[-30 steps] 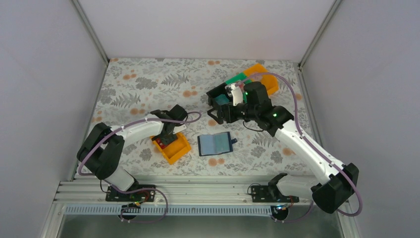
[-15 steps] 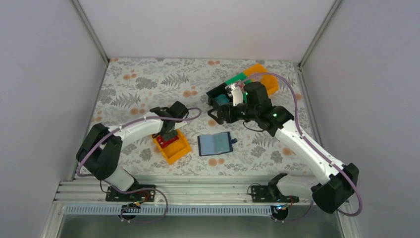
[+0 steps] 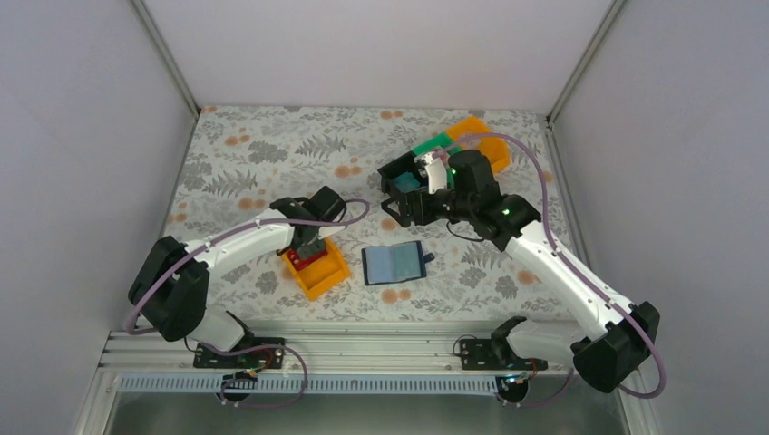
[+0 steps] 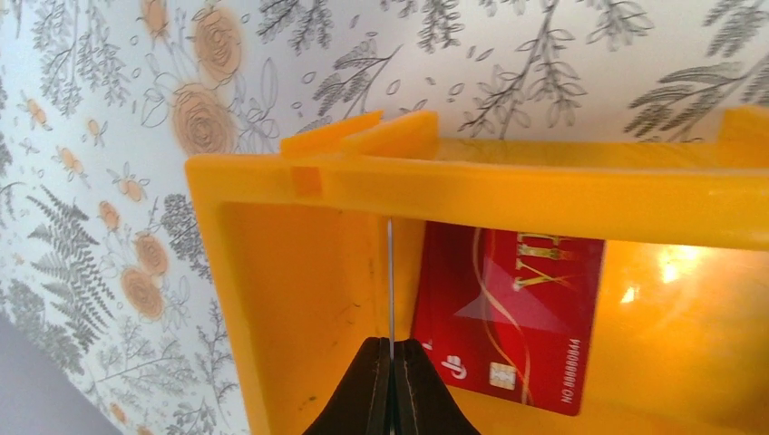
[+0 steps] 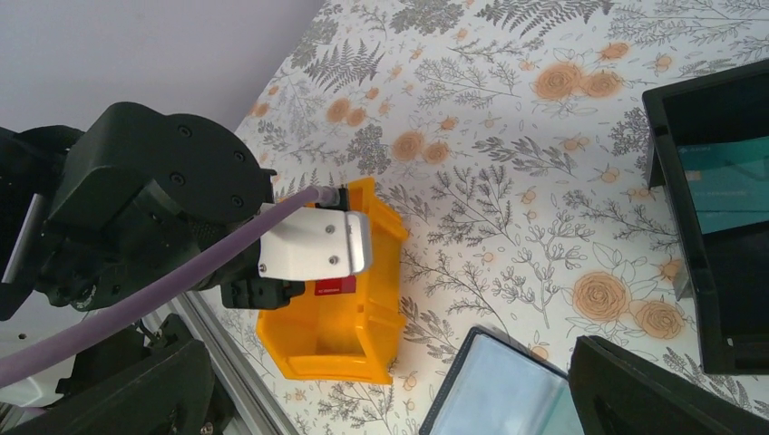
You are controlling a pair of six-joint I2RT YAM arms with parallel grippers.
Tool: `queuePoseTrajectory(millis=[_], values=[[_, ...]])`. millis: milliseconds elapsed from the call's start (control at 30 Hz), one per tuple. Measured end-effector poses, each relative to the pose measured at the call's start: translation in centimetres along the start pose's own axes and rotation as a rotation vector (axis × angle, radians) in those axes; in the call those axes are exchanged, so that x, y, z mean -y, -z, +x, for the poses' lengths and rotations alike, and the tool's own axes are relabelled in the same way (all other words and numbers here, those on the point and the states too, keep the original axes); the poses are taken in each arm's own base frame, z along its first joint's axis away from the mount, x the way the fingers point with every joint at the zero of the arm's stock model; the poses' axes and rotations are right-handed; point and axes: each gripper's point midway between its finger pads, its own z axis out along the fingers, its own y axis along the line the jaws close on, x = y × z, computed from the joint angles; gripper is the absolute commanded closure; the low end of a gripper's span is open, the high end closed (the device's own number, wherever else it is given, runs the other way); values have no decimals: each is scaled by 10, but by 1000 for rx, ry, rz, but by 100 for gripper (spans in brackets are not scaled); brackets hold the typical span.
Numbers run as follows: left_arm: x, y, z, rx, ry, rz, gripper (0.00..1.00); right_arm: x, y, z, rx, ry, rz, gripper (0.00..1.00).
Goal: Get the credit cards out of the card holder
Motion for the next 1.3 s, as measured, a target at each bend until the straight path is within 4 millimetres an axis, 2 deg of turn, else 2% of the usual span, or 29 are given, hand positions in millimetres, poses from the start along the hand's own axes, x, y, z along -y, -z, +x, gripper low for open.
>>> queuePoseTrajectory(millis=[233, 733, 800, 967, 1167, 1300], values=[[17, 5, -5, 25, -38, 51, 98, 0, 1, -1, 3, 0, 2, 1], [30, -1, -1, 22, -70, 59, 95, 0, 1, 0, 3, 1, 1, 1], [31, -1, -2, 25, -75, 61, 88, 0, 1, 0, 3, 1, 1, 1], [39, -1, -3, 39, -83, 103, 60, 0, 1, 0, 2, 1, 2, 1], [44, -2, -2, 39, -88, 131, 55, 3, -1, 2, 0, -2, 13, 1], [51, 13, -11, 66, -92, 211, 51, 22, -3, 10, 2, -21, 96, 1]])
